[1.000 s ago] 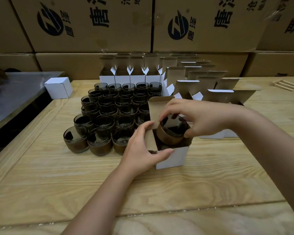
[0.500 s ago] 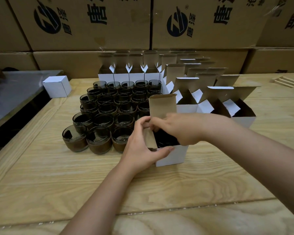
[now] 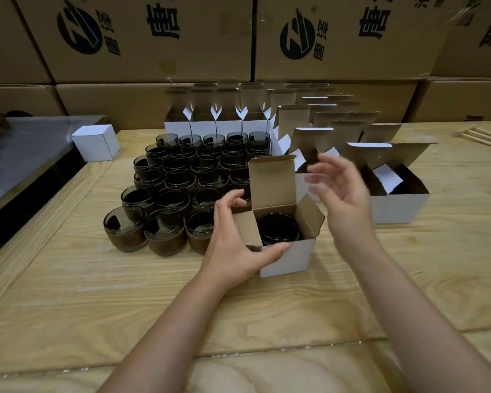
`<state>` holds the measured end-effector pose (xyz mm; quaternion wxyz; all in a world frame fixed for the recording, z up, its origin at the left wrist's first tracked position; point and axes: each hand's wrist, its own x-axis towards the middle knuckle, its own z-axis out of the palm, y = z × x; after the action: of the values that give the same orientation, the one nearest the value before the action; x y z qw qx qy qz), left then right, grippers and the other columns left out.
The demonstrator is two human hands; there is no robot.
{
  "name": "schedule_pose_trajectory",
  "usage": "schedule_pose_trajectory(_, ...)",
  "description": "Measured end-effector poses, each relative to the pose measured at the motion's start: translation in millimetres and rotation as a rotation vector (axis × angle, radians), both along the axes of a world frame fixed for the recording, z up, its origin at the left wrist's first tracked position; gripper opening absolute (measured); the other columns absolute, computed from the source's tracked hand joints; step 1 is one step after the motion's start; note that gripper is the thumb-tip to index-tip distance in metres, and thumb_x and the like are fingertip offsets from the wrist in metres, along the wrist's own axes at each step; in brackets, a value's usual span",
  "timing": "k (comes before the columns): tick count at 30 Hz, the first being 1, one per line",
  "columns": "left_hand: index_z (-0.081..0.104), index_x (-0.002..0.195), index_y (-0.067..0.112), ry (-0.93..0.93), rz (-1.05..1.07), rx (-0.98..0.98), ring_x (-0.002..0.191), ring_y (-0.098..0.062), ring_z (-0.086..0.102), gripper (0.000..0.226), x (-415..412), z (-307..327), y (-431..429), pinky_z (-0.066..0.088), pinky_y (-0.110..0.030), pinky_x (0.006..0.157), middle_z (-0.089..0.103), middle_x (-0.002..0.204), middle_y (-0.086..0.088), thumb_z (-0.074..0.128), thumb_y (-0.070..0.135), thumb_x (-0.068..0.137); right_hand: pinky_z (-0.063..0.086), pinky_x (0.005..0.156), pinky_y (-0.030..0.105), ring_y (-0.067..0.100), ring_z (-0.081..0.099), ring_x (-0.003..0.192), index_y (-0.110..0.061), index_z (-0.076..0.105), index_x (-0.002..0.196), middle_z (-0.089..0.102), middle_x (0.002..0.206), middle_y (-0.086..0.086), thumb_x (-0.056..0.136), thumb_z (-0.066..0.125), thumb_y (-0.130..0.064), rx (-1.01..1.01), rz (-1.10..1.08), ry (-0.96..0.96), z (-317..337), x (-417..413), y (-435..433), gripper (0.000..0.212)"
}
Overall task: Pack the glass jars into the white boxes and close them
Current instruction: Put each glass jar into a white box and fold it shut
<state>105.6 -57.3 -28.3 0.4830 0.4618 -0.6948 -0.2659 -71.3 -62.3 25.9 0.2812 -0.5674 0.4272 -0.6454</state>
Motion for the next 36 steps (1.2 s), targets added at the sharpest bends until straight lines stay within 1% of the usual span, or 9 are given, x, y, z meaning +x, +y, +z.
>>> schedule_pose_trajectory(5, 0.015, 0.114, 0.054, 0.117, 0.000, -0.015, 0.109, -0.004, 0.054, 0.097, -4, -6, 1, 0.044, -0.006, 0.080, 0.028, 0.116, 0.019, 0.089, 0.043, 0.053, 0.053, 0.086, 0.033, 0.018, 0.064, 0.108, -0.027, 0.060, 0.119, 0.070, 0.112, 0.001, 0.099, 0.036, -0.012, 0.298, 0.166, -0.568, -35, 13, -1, 0.035)
schedule_pose_trajectory(8, 0.018, 0.116, 0.048, 0.189, 0.005, -0.056, 0.101, -0.002, 0.058, 0.098, -6, -8, -1, 0.046, -0.010, 0.083, 0.032, 0.115, 0.011, 0.090, 0.036, 0.051, 0.051, 0.090, 0.025, 0.008, 0.061, 0.112, -0.025, 0.057, 0.123, 0.068, 0.117, -0.006, 0.095, 0.046, -0.008, 0.319, 0.204, -0.382, -42, 20, 0, 0.034)
schedule_pose_trajectory(11, 0.017, 0.112, 0.061, 0.276, -0.009, -0.056, 0.106, -0.006, 0.061, 0.095, -10, -6, 1, 0.051, -0.023, 0.088, 0.038, 0.121, 0.020, 0.087, 0.043, 0.050, 0.051, 0.090, 0.024, 0.006, 0.063, 0.106, -0.023, 0.053, 0.123, 0.070, 0.108, -0.015, 0.089, 0.048, 0.006, 0.333, 0.220, -0.341, -42, 20, 0, 0.045)
schedule_pose_trajectory(16, 0.033, 0.117, 0.034, 0.283, -0.061, -0.064, 0.116, -0.014, 0.059, 0.079, -10, -4, 2, 0.050, -0.036, 0.097, 0.055, 0.131, 0.008, 0.084, 0.041, 0.057, 0.048, 0.096, 0.031, 0.014, 0.061, 0.111, -0.025, 0.054, 0.119, 0.068, 0.111, -0.009, 0.088, 0.046, 0.010, 0.323, 0.201, -0.353, -40, 21, 1, 0.047)
schedule_pose_trajectory(21, 0.064, 0.100, 0.021, 0.137, -0.022, -0.116, 0.118, -0.017, 0.056, 0.047, -9, -2, 3, 0.053, -0.034, 0.089, 0.049, 0.134, 0.002, 0.081, 0.042, 0.062, 0.051, 0.092, 0.033, 0.020, 0.062, 0.110, -0.027, 0.053, 0.121, 0.068, 0.107, -0.009, 0.088, 0.045, 0.011, 0.289, 0.245, -0.382, -41, 23, 1, 0.051)
schedule_pose_trajectory(25, 0.067, 0.096, 0.026, 0.115, -0.002, -0.057, 0.115, -0.013, 0.056, 0.042, -7, 0, 2, 0.051, -0.032, 0.090, 0.047, 0.132, 0.005, 0.081, 0.043, 0.060, 0.051, 0.090, 0.032, 0.017, 0.062, 0.106, -0.036, 0.051, 0.119, 0.069, 0.103, -0.010, 0.089, 0.046, 0.009, 0.249, 0.274, -0.337, -42, 22, 1, 0.054)
schedule_pose_trajectory(29, 0.064, 0.100, 0.028, 0.118, -0.026, -0.043, 0.113, -0.011, 0.057, 0.047, -7, 2, 2, 0.051, -0.031, 0.090, 0.054, 0.126, 0.008, 0.072, 0.054, 0.062, 0.052, 0.081, 0.028, 0.016, 0.061, 0.103, -0.022, 0.049, 0.118, 0.067, 0.101, -0.007, 0.080, 0.068, -0.013, 0.211, 0.325, -0.269, -46, 15, 5, 0.043)
schedule_pose_trajectory(33, 0.057, 0.105, 0.027, 0.159, -0.036, -0.022, 0.115, -0.009, 0.057, 0.054, -7, -1, 1, 0.051, -0.028, 0.089, 0.056, 0.125, 0.008, 0.082, 0.046, 0.060, 0.051, 0.083, 0.025, 0.012, 0.056, 0.110, -0.027, 0.055, 0.100, 0.056, 0.123, -0.003, 0.051, 0.081, -0.063, 0.228, 0.348, -0.141, -43, 12, 10, 0.066)
schedule_pose_trajectory(36, 0.044, 0.103, 0.023, 0.228, -0.064, 0.015, 0.113, -0.004, 0.058, 0.064, -7, -4, -2, 0.049, -0.024, 0.088, 0.057, 0.123, 0.006, 0.089, 0.028, 0.058, 0.048, 0.088, 0.024, 0.010, 0.052, 0.118, -0.039, 0.062, 0.082, 0.052, 0.130, -0.009, 0.061, 0.071, -0.053, 0.211, 0.311, -0.057, -41, 13, 14, 0.027)
